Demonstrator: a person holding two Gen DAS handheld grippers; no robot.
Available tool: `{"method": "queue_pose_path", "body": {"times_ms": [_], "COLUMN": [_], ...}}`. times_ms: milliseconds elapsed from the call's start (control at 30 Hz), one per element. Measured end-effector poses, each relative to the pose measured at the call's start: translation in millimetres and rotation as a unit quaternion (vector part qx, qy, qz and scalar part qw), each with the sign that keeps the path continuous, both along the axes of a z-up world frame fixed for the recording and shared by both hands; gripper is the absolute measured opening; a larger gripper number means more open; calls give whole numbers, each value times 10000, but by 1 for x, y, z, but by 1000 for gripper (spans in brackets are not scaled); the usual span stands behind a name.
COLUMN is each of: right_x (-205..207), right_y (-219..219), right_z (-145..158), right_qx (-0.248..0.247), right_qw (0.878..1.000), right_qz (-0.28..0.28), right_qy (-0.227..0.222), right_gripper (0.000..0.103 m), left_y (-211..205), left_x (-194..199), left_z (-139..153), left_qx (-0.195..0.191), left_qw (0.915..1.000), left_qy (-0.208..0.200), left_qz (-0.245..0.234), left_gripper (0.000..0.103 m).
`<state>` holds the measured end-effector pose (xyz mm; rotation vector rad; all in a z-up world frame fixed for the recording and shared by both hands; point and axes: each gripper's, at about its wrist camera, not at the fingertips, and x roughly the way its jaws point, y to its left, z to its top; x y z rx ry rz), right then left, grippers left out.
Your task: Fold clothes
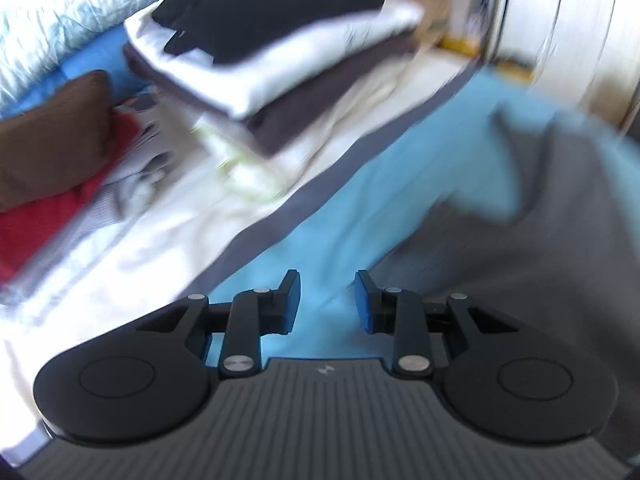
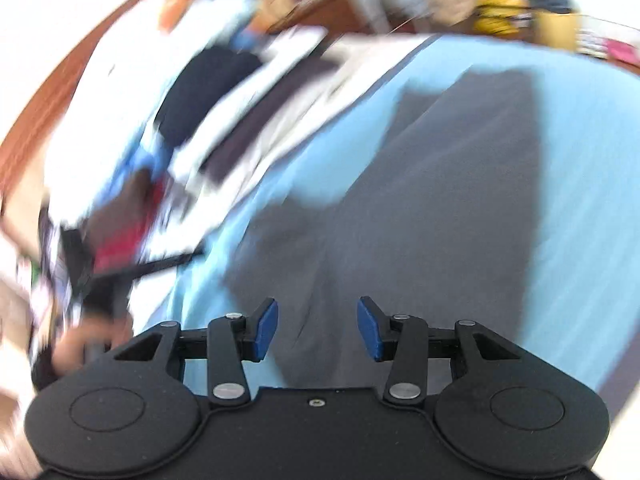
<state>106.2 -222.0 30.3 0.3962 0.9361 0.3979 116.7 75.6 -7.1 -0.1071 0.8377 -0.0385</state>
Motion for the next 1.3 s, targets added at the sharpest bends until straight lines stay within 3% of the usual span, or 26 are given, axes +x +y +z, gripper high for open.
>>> {"method": "queue_pose_path", "body": {"times_ms": [133, 200, 300, 367, 500, 633, 700, 733, 767, 800, 900, 1033, 1100, 1300], "right_x": [44, 69, 87, 88, 96, 107, 111, 113, 114, 115, 123, 134, 142, 153], "right_y": [-32, -42, -55, -66, -88, -112, -116, -119, -122, -123, -123, -116, -101, -52], "right_z": [17, 12, -5, -23, -52, -72, -79, -82, -84, -85, -87, -84, -76, -78], "right_qx": [-229, -174, 1, 450, 593, 952, 1011, 995, 990, 1035, 1330, 1642, 1441, 62], "right_qw": [9996, 9994, 9964, 9940, 9924, 9877, 9872, 9874, 9875, 9872, 9843, 9807, 9847, 9986], "right_qz": [-175, -279, -837, -984, -1074, -1233, -1216, -1207, -1198, -1188, -1153, -1061, -968, -455], "right_qy": [-56, -91, -124, -155, -118, -138, -184, -220, -251, -253, -154, -68, -144, -250], "right_gripper": [52, 52, 52, 52, 52, 52, 52, 52, 52, 52, 52, 53, 58, 59], "left_y": [-39, -73, -118, -140, -173, -196, -201, -203, -203, -204, -208, -222, -231, -232], "left_x": [24, 46, 90, 113, 146, 163, 167, 168, 169, 169, 156, 128, 115, 91], "left_z": [31, 30, 12, 2, -15, -33, -42, -46, -49, -52, -51, -45, -47, -52], "left_qx": [-704, -920, -820, -789, -668, -934, -1204, -1370, -1596, -1783, -1922, -1556, -1339, -1097], "left_qw": [9922, 9849, 9823, 9831, 9830, 9742, 9683, 9643, 9576, 9514, 9438, 9384, 9349, 9325], "left_qy": [-282, -70, 504, 393, 206, 337, 407, 458, 569, 647, 538, 357, 376, 407], "left_qz": [-990, -1461, -1607, -1606, -1697, -2029, -2152, -2218, -2328, -2427, -2635, -3063, -3265, -3417], "left_gripper": [31, 39, 42, 42, 42, 42, 34, 16, 9, 8, 8, 8, 8, 9]}}
